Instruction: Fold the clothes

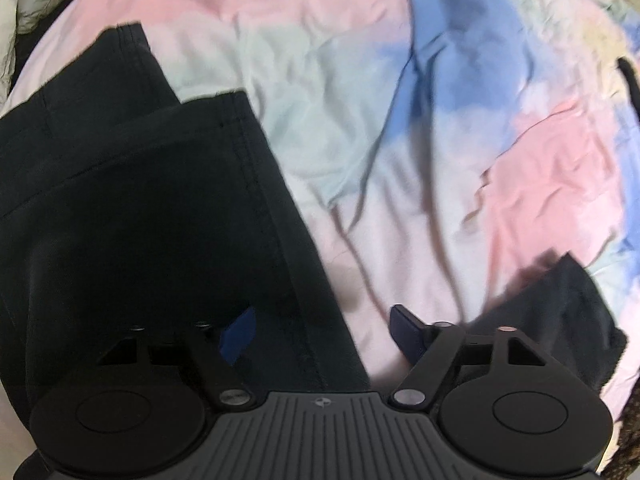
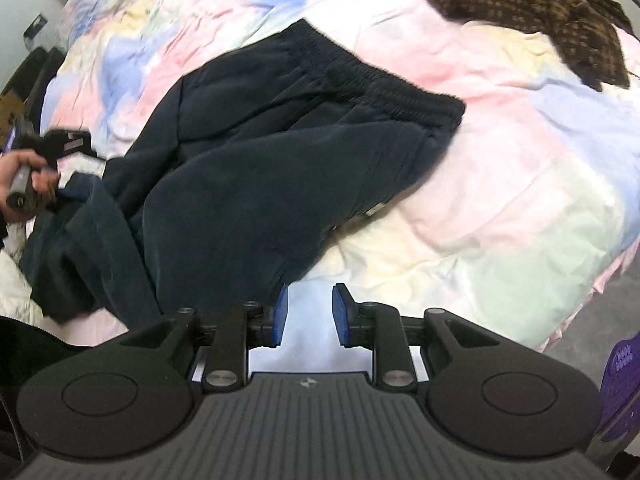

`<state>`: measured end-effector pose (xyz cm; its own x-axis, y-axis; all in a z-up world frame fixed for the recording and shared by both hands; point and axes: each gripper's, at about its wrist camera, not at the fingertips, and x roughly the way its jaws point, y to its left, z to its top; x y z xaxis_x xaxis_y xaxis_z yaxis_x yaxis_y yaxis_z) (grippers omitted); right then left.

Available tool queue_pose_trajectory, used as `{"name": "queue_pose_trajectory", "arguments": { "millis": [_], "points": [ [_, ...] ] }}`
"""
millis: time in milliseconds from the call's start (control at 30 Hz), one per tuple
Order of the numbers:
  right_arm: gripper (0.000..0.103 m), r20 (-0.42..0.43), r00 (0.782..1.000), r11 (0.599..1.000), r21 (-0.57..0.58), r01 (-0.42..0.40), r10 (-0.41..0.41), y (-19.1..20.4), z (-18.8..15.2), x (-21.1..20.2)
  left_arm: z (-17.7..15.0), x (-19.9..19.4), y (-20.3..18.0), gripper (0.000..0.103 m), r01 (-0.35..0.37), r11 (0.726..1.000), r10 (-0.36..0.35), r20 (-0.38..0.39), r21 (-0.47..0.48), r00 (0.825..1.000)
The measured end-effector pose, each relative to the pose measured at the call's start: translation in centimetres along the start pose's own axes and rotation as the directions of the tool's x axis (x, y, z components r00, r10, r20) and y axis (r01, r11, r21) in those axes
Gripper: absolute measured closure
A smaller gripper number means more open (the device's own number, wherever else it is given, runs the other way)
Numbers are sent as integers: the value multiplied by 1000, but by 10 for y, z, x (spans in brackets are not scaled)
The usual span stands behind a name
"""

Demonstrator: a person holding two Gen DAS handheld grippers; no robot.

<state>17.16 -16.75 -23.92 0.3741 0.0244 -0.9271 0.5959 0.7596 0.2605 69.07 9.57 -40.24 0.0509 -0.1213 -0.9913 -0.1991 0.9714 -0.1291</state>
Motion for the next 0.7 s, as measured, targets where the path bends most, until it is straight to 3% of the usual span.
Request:
{"name": "queue_pose_trajectory", "arguments": {
  "millis": [33, 100, 133, 167, 467, 567, 700],
  "points": [
    [76, 3, 1000, 1000, -7, 3, -3, 0, 1, -1, 0, 3, 1, 41, -12, 1000, 12, -3, 6, 1000],
    [76, 8, 1000, 1000, -22, 10, -10, -1, 4, -3, 0, 7, 4, 63, -17, 1000, 17, -6, 17, 1000],
    [76, 8, 1000, 1000, -22, 10, -9, -2, 4, -5, -2, 7, 7, 86, -5, 1000, 5, -10, 12, 1000],
    [76, 9, 1000, 1000, -19, 4, -4, -4, 4, -5, -3, 6, 12, 96, 3, 1000, -3, -14, -4, 1000],
    [76, 20, 995, 995, 8, -99, 99, -25, 25, 10, -42, -74, 73, 100, 28, 996, -14, 158, -86, 987],
    [76, 36, 988, 989, 2, -148, 148, -32, 41, 16, -67, -119, 101, 100, 63, 989, -31, 230, -132, 973],
    [76, 106, 973, 978, -70, -196, 203, -34, 68, 9, -107, -180, 128, 100, 94, 977, -23, 343, -193, 939]
  ]
}}
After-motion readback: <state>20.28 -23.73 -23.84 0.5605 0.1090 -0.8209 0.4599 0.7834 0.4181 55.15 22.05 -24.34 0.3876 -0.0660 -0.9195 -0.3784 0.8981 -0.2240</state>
